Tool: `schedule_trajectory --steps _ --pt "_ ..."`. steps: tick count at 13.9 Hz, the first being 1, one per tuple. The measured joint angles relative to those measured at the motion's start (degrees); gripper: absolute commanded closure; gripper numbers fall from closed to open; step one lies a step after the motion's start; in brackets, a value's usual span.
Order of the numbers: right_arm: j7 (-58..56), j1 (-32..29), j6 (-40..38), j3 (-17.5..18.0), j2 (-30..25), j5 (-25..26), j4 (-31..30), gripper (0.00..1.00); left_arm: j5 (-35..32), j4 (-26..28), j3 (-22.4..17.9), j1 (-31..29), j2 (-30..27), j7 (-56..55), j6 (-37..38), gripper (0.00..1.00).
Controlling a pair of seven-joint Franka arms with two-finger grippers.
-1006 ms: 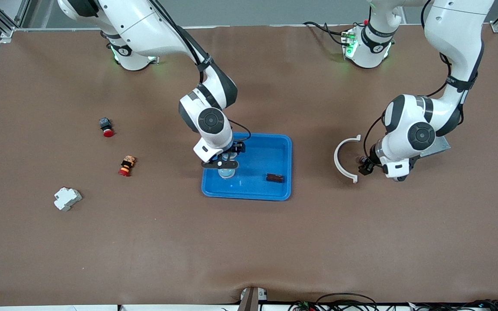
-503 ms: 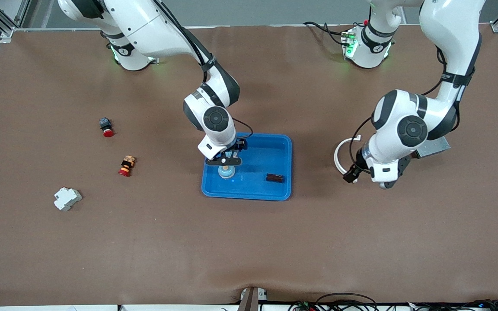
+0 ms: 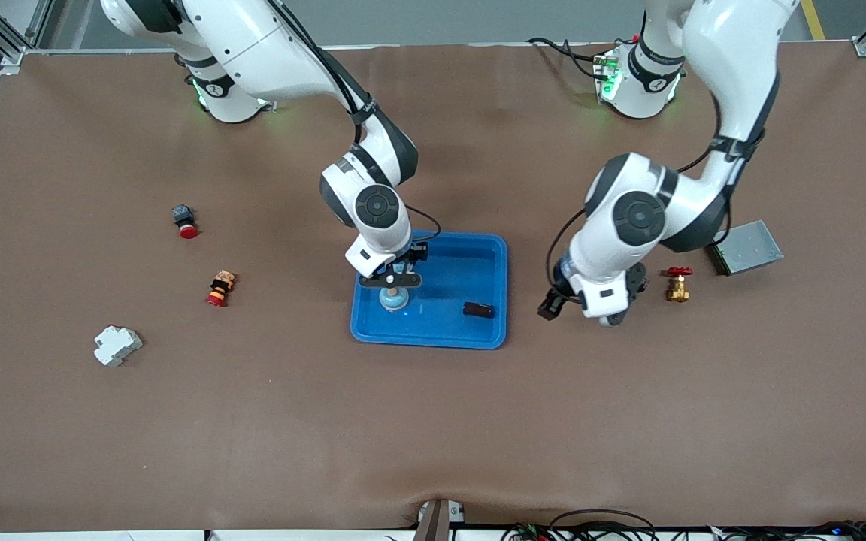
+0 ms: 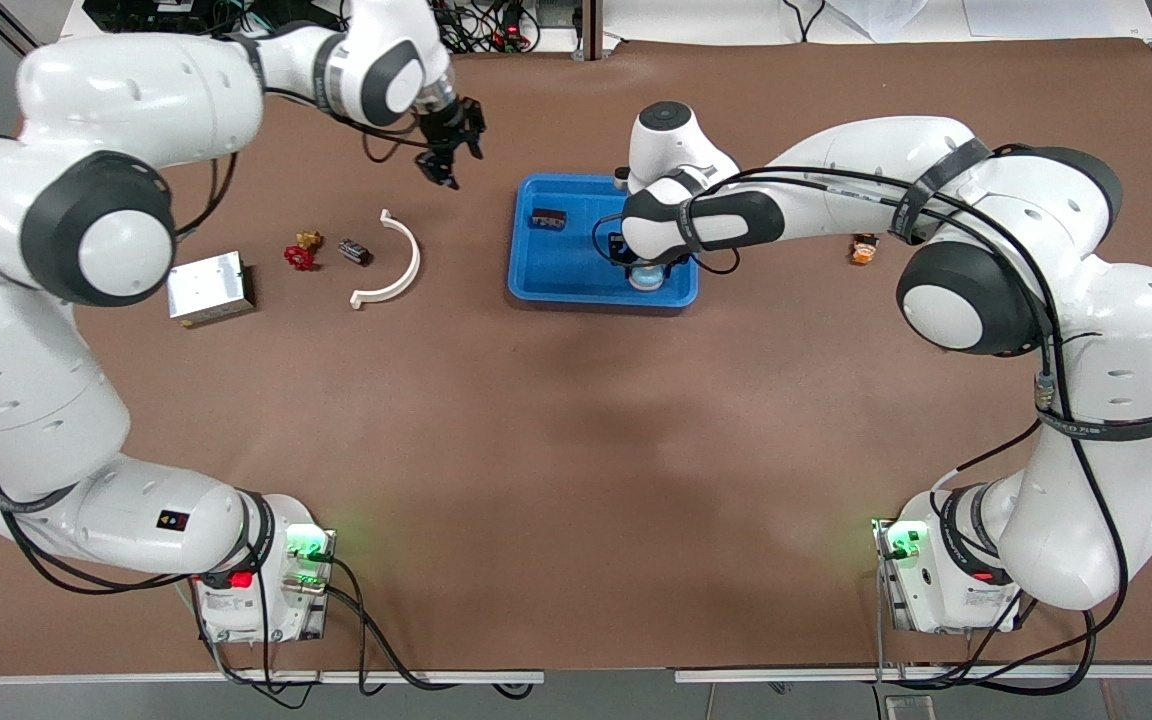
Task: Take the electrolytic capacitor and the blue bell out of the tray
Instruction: 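Move the left gripper back into the tray to the second capacitor, then grasp the second capacitor with the left gripper while the right gripper lifts, then carry the blue button toward the breaker while the left gripper lifts the capacitor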
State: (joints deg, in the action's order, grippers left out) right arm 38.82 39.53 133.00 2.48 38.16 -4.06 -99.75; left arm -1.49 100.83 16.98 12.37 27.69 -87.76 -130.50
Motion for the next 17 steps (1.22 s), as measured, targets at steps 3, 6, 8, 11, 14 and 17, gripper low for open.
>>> schedule_trajectory --steps 3,6,8,11,14,17 --pt "0.0 0.0 0.0 -0.2 -0.1 0.0 0.1 0.95 0.0 -5.9 0.0 3.1 5.7 -7.4 -0.2 0.32" --pt "-0.1 0.0 -0.3 -0.5 -0.1 0.0 0.2 0.95 0.0 -10.9 0.0 5.9 10.5 -14.1 -1.0 0.35" --pt "-0.2 0.0 -2.6 -0.7 -0.3 0.0 0.9 0.94 0.0 -12.2 -0.1 7.0 12.4 -16.9 -2.7 0.36" --pt "-0.5 -0.5 -10.6 -1.0 -2.9 0.0 3.9 0.95 0.0 -12.5 -0.2 8.3 14.7 -19.2 -4.7 0.41" --pt "-6.2 -3.3 -20.7 -1.2 -9.7 0.0 5.0 0.94 0.0 -12.6 -0.4 8.9 17.2 -20.1 -5.6 0.44" --pt "-16.5 -9.4 -29.3 -1.4 -16.9 0.0 5.0 0.95 0.0 -12.7 -0.5 8.9 18.5 -20.1 -5.8 0.58"
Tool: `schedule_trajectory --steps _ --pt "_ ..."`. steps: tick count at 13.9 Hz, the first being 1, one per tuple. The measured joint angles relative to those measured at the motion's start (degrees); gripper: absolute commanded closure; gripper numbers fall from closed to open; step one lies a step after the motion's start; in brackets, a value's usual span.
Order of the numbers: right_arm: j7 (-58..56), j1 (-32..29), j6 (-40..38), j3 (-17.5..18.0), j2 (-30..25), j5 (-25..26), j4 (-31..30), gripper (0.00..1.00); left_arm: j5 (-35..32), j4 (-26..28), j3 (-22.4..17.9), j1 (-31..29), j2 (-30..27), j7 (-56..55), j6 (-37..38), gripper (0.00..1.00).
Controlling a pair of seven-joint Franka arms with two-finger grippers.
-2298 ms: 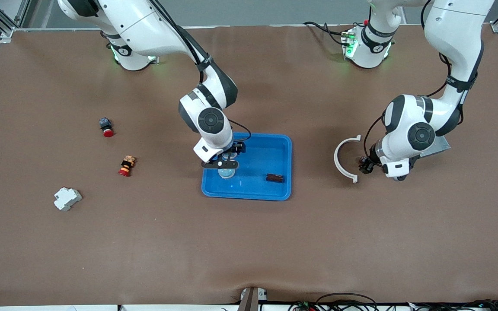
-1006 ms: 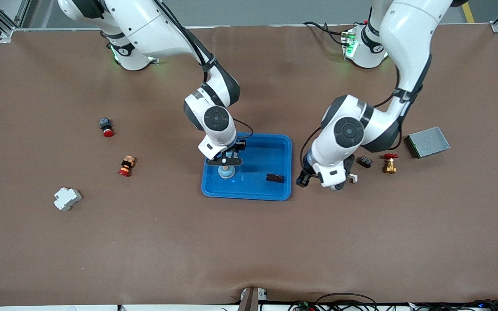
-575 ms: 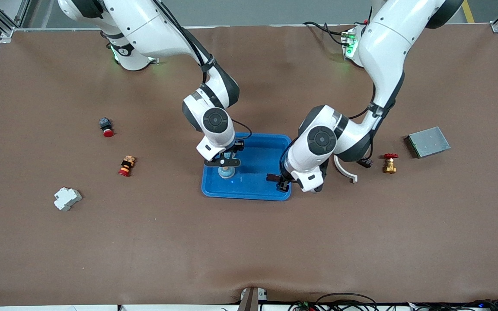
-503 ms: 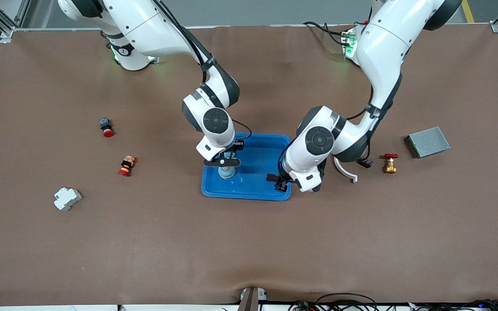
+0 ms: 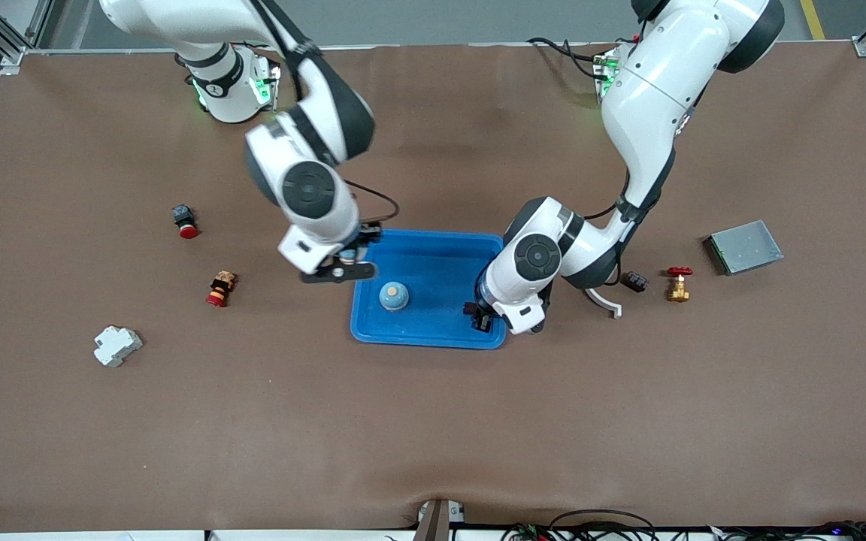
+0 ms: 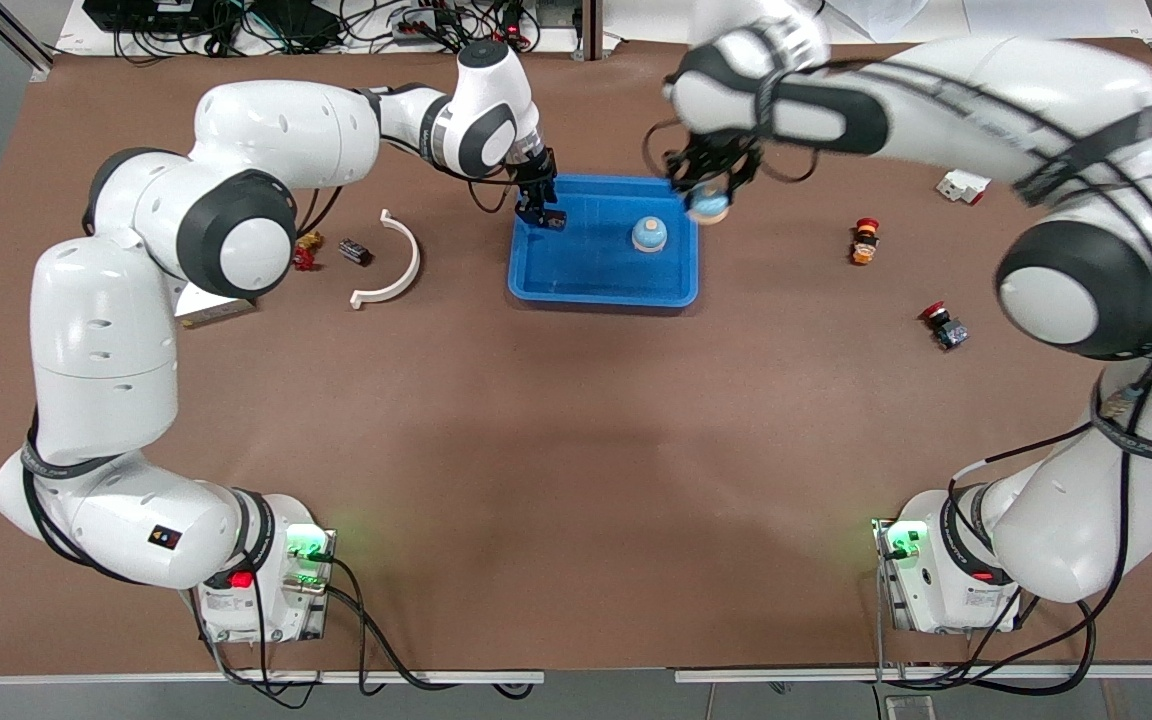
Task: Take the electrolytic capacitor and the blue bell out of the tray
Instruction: 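Carry the blue button toward the breaker while the left gripper lifts the capacitor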
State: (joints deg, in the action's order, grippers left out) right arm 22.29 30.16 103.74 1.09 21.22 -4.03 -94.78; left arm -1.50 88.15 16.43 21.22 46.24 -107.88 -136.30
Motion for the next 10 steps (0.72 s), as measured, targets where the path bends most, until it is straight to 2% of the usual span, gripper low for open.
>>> schedule_trajectory --steps 1,2,3,4,5,7,10 --pt "-4.1 -2.3 -2.0 -0.1 -1.8 0.1 -0.1 0.95 0.0 0.0 -0.1 0.0 0.2 0.0 -0.1 0.58" --pt "-8.8 -4.9 -3.5 -0.2 -3.4 0.6 -0.2 0.95 0.0 -0.1 -0.1 0.0 0.4 0.0 -0.4 0.64" --pt "-13.6 -7.5 -4.3 -0.2 -4.6 1.4 -0.3 0.95 0.0 -0.1 -0.1 0.0 0.5 0.0 -0.8 0.75" --pt "-18.9 -10.3 -4.7 -0.3 -5.4 2.7 -0.4 0.95 0.0 -0.1 -0.1 0.1 0.7 0.0 -1.1 0.93" --pt "-24.2 -13.2 -4.8 -0.4 -5.8 3.8 -0.4 0.95 0.0 -0.1 -0.1 0.3 0.8 0.0 -1.3 1.0" --pt "-33.5 -18.9 -4.0 -0.4 -5.7 6.5 -0.6 0.95 -0.1 -0.2 -0.1 0.5 0.9 0.0 -1.5 1.0" --pt "-46.4 -25.8 1.7 -0.5 -4.2 8.4 -1.2 0.95 -1.2 -0.8 -0.3 0.6 0.8 0.0 -1.7 1.0"
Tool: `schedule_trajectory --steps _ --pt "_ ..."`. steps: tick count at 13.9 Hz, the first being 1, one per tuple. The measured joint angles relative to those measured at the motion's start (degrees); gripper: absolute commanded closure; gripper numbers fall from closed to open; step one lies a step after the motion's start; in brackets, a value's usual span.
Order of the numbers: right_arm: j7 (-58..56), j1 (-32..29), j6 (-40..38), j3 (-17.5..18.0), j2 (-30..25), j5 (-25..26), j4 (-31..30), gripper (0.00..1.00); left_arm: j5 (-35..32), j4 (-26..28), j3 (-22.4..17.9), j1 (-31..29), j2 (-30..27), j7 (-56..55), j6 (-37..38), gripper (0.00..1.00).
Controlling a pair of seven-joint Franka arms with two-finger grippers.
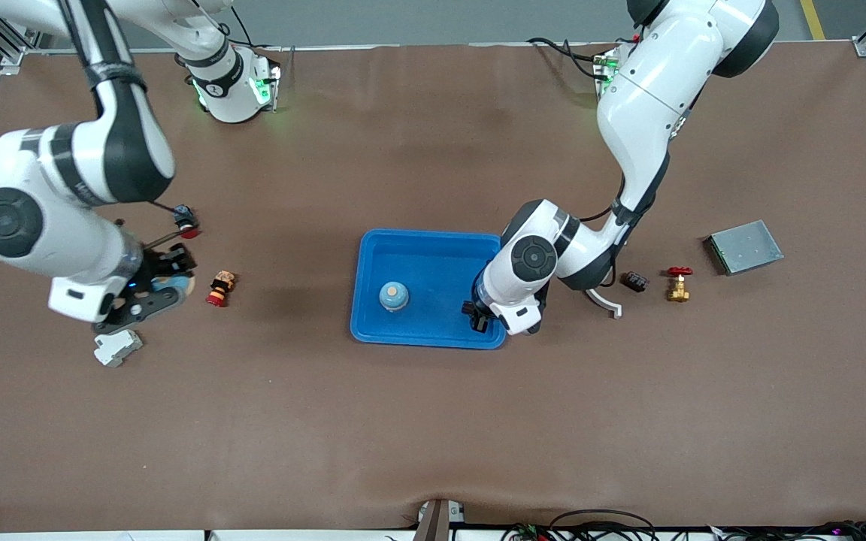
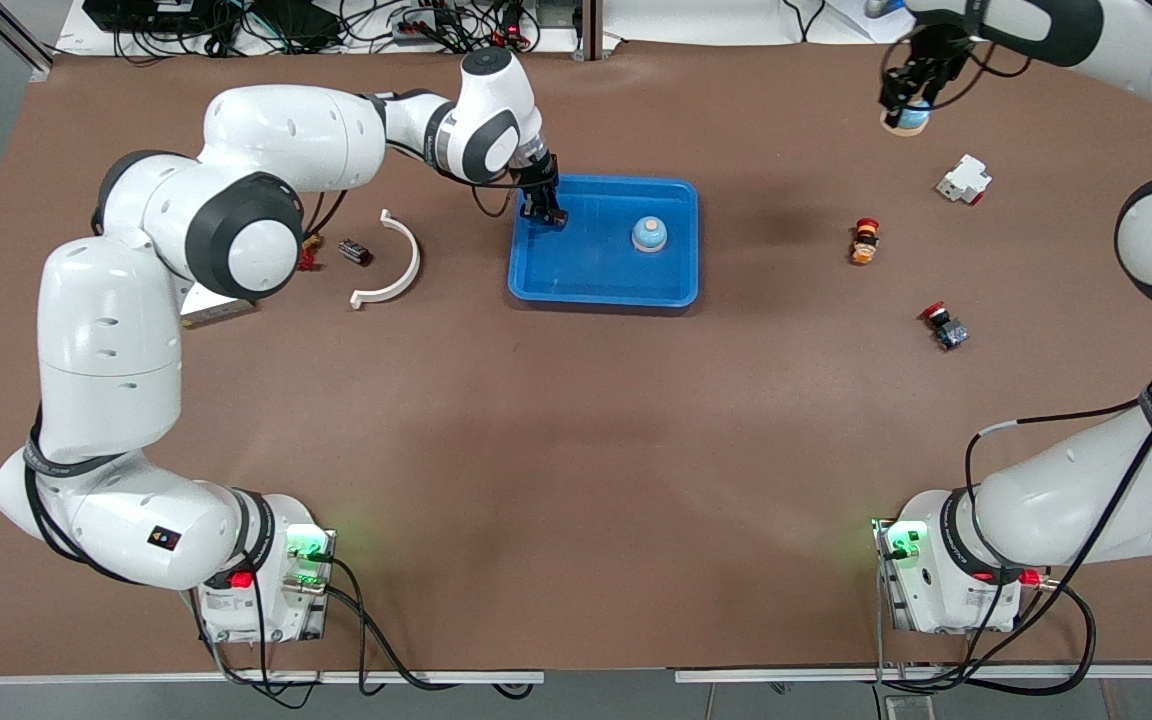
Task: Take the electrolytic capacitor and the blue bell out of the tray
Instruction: 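Carry the blue button toward the breaker while the left gripper lifts the capacitor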
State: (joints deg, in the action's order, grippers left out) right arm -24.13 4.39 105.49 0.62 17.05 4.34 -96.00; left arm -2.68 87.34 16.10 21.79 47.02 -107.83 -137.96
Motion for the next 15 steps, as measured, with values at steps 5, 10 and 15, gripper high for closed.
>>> schedule_trajectory --steps 5,10,15 --pt "-14.9 -7.3 9.2 0.0 7.1 0.1 -0.6 0.95 -3.8 -1.8 -0.6 -1.4 -3.8 1.1 4.3 1.0" --pt "-16.4 -7.8 15.4 0.3 10.6 0.2 -3.3 0.94 -3.9 -1.7 -0.6 -7.2 -11.4 15.2 16.9 1.0" --pt "-19.2 -9.4 20.6 0.2 10.9 0.2 -8.7 0.94 -3.9 5.7 -0.7 -15.8 -17.5 35.7 20.6 1.0"
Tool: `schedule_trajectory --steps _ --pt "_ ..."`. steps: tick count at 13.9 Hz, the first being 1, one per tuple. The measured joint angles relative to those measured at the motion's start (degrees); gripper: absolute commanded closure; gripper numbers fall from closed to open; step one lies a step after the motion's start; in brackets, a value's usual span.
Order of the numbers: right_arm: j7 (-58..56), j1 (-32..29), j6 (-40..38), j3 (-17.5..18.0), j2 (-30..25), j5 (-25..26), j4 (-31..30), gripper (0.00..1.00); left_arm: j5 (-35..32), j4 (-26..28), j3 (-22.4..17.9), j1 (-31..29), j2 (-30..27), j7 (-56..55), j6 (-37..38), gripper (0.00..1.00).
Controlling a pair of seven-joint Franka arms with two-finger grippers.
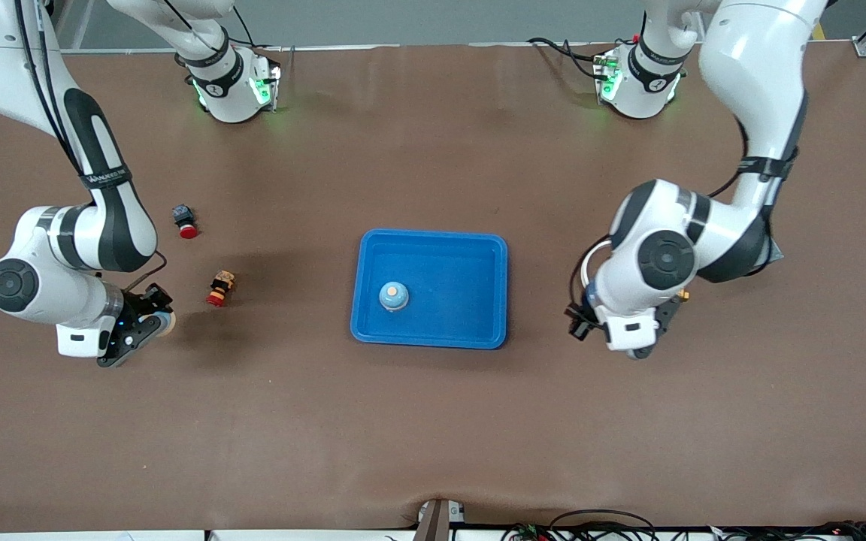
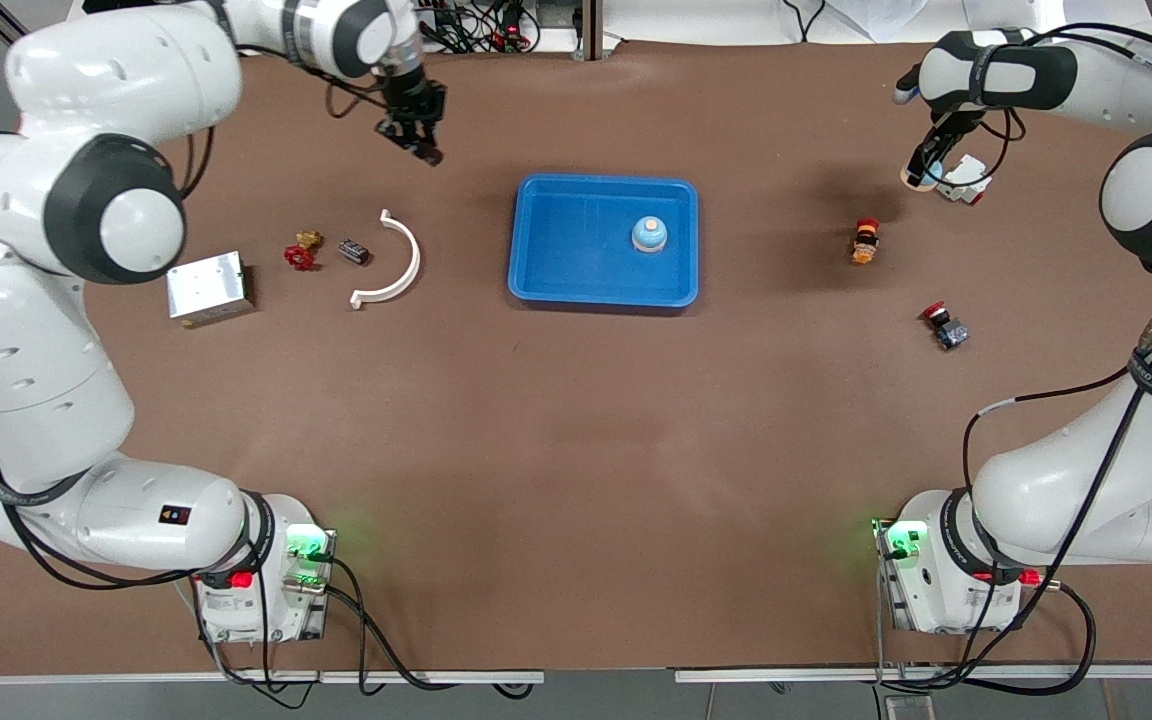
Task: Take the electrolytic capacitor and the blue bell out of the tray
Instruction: 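Lower the capacitor by the valve while the right gripper lowers the button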
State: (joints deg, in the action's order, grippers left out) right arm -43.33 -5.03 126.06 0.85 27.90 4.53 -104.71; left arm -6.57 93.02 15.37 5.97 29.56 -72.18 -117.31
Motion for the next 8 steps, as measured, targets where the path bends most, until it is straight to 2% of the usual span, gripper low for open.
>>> schedule_trajectory --steps 4,8 --pt "-1.7 -1.1 5.3 0.0 0.0 0.0 -4.6 0.94 0.0 6.6 -0.1 -8.3 -2.5 14.7 -0.2 1.0" --pt "-1.7 -1.3 9.1 0.1 0.0 0.0 -7.7 0.92 0.0 9.5 -0.1 -13.5 -2.5 25.6 -1.2 1.0"
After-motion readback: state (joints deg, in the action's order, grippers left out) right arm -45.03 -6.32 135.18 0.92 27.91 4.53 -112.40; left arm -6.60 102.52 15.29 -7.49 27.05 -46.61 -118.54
